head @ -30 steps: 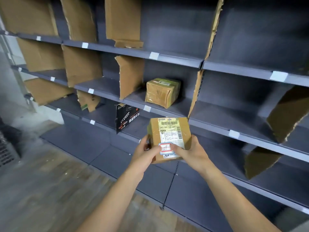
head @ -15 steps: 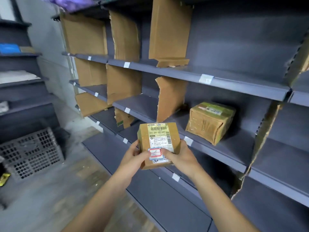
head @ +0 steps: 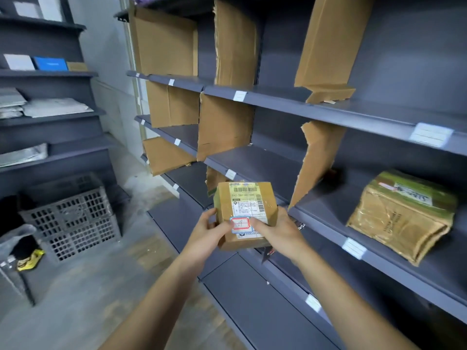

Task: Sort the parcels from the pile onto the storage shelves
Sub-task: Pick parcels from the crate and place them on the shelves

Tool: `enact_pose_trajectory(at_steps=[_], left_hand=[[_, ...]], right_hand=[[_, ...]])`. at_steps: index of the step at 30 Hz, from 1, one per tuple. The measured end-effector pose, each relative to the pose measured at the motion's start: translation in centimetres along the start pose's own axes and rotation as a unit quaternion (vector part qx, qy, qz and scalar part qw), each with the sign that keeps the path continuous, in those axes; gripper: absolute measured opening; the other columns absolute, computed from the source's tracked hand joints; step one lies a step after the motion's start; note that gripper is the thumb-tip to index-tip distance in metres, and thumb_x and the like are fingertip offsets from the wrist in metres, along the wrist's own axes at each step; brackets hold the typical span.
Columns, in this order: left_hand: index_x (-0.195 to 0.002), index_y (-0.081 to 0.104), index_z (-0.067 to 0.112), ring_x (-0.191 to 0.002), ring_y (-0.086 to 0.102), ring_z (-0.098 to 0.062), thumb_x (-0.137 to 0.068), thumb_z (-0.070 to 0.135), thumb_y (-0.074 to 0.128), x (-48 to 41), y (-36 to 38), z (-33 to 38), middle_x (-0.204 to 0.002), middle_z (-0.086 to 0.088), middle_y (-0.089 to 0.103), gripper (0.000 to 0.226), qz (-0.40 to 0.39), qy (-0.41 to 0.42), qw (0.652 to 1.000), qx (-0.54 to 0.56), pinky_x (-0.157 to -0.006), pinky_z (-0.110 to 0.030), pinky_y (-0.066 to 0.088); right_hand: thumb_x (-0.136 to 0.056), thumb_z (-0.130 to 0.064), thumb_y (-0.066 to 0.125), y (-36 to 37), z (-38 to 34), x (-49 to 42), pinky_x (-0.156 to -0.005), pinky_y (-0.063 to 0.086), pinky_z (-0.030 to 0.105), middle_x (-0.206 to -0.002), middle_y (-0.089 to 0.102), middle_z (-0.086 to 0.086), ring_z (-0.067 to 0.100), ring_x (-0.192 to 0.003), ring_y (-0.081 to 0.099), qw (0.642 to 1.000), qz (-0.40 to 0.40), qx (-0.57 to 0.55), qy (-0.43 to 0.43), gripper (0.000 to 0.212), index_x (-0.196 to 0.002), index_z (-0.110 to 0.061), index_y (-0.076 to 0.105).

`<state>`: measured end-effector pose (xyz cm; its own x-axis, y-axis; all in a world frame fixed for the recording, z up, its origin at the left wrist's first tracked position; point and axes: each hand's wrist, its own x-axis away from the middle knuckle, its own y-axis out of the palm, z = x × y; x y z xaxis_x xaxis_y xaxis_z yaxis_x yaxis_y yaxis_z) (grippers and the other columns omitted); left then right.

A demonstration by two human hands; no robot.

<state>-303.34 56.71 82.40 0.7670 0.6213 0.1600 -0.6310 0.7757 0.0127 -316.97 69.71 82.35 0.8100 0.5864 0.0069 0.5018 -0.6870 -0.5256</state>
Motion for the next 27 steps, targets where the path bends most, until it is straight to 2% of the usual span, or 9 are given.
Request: enact_pose_trajectory(at_steps=[5,8,11,13,15,18,21,24,27], left_hand=[[-0.137,0.047,0.029,-0.099,0.070,-0.012,-0.088,0.027,0.070,-6.5,-4.7,0.8,-0.115,0.008,0.069,0.054,-0.066,0.009,0.998,-0.016,-0.092,-0.033,0.054],[-0.132,0.054,0.040,-0.106,0.067,-0.010,-0.076,0.041,0.075,-10.9,-7.9,1.7,-0.119,0.014,0.068,0.059,-0.110,0.022,0.993,-0.046,-0.101,-0.039,0.050],[-0.128,0.059,0.044,-0.108,0.065,-0.007,-0.070,0.051,0.071,-14.4,-10.3,3.0,-0.121,0.013,0.066,0.059,-0.137,0.031,0.987,-0.082,-0.101,-0.037,0.050],[-0.119,0.062,0.046,-0.107,0.064,-0.009,-0.080,0.047,0.069,-16.5,-11.2,4.1,-0.120,0.010,0.065,0.039,-0.158,0.050,0.981,-0.100,-0.099,-0.035,0.051],[-0.119,0.060,0.047,-0.109,0.062,-0.012,-0.088,0.043,0.064,-18.6,-11.5,4.8,-0.121,0.007,0.062,0.031,-0.176,0.064,0.975,-0.120,-0.098,-0.038,0.050],[-0.127,0.059,0.034,-0.106,0.062,-0.014,-0.092,0.035,0.061,-21.2,-11.1,5.3,-0.114,0.007,0.064,0.035,-0.199,0.065,0.969,-0.132,-0.100,-0.042,0.050],[-0.123,0.061,0.025,-0.106,0.061,-0.013,-0.093,0.027,0.062,-23.7,-10.4,5.8,-0.106,0.014,0.063,0.031,-0.205,0.072,0.969,-0.120,-0.102,-0.043,0.049],[-0.116,0.060,0.026,-0.107,0.060,-0.012,-0.095,0.023,0.060,-26.0,-9.5,6.2,-0.103,0.017,0.061,0.022,-0.211,0.081,0.967,-0.121,-0.103,-0.043,0.048],[-0.111,0.059,0.034,-0.111,0.059,-0.014,-0.096,0.025,0.056,-28.2,-8.1,7.2,-0.107,0.014,0.064,0.018,-0.215,0.093,0.964,-0.127,-0.105,-0.042,0.046]], right_hand=[[-0.073,-0.064,0.069,3.8,-2.5,-4.6,-0.093,0.054,0.045,-0.117,0.061,-0.017,0.012,-0.110,0.059,0.999,0.030,0.005,0.042,0.070,-0.127,-0.029,0.042],[-0.068,-0.067,0.070,6.4,-4.3,-7.1,-0.094,0.054,0.045,-0.114,0.059,-0.021,0.010,-0.110,0.059,0.996,0.064,-0.018,0.059,0.075,-0.126,-0.029,0.044],[-0.069,-0.065,0.073,8.6,-6.0,-9.0,-0.091,0.056,0.043,-0.114,0.064,-0.017,0.008,-0.107,0.062,0.989,0.107,-0.045,0.087,0.074,-0.127,-0.027,0.045],[-0.080,-0.048,0.076,9.7,-7.4,-10.0,-0.095,0.054,0.043,-0.112,0.061,-0.015,0.011,-0.108,0.061,0.982,0.142,-0.072,0.098,0.063,-0.125,-0.024,0.038],[-0.083,-0.039,0.077,10.3,-8.1,-11.1,-0.096,0.053,0.045,-0.112,0.058,-0.012,0.015,-0.108,0.060,0.975,0.176,-0.085,0.105,0.067,-0.125,-0.023,0.028],[-0.083,-0.040,0.076,10.5,-8.4,-12.5,-0.087,0.056,0.042,-0.117,0.058,-0.002,0.019,-0.101,0.062,0.967,0.219,-0.065,0.112,0.066,-0.120,-0.022,0.024],[-0.084,-0.050,0.071,9.8,-8.3,-14.3,-0.088,0.056,0.047,-0.119,0.059,0.002,0.024,-0.105,0.063,0.959,0.247,-0.044,0.134,0.060,-0.120,-0.023,0.030],[-0.081,-0.063,0.062,8.8,-7.4,-16.6,-0.091,0.055,0.051,-0.125,0.056,0.010,0.031,-0.111,0.060,0.954,0.263,-0.002,0.146,0.070,-0.131,-0.019,0.041],[-0.094,-0.051,0.054,7.6,-6.8,-19.0,-0.095,0.053,0.052,-0.132,0.050,0.014,0.034,-0.112,0.059,0.956,0.260,0.016,0.133,0.063,-0.144,-0.016,0.039]])
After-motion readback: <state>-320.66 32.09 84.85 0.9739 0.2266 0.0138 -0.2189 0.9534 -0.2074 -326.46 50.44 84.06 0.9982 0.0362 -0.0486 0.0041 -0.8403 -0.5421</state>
